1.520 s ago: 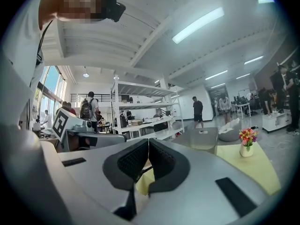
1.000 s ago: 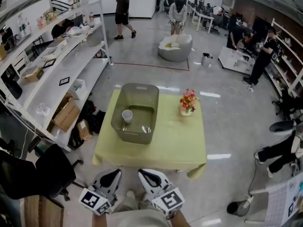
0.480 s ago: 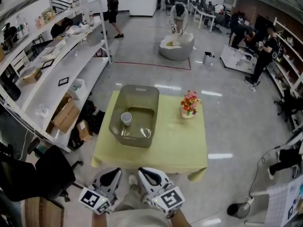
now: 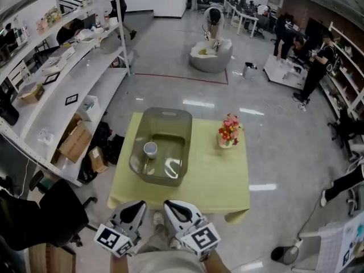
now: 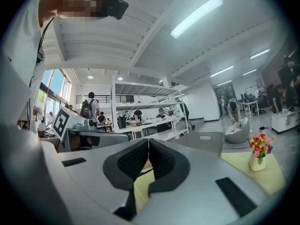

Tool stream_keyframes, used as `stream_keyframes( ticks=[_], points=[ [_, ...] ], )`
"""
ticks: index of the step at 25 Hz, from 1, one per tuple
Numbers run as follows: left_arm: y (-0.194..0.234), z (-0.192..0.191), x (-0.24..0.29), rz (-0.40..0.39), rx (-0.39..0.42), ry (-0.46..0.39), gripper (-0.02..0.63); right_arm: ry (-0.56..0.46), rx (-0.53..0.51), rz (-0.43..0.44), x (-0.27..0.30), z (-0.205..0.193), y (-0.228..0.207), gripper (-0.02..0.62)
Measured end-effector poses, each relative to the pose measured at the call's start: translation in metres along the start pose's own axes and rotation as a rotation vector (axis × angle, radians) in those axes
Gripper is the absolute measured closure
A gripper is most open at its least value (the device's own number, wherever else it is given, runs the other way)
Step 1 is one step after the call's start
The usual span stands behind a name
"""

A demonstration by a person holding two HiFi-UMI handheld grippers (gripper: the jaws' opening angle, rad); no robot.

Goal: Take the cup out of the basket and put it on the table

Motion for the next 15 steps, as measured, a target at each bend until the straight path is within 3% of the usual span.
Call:
stream_keyframes(
  ticks=[15],
  points=[
    [0.085, 0.029, 0.051, -0.069, -0.001, 0.032, 0.598, 0.049, 0.0, -0.048, 0.088, -0.003, -0.043, 0.586]
  ],
)
Point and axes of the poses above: the fingertips, and each gripper's own axes: x forward along the fingers, y to its left, z out of its top, the point moved 5 cm from there along -x, backward along the fingers, and after that the axes turned 10 degrees about -x, right-handed, at the moved point
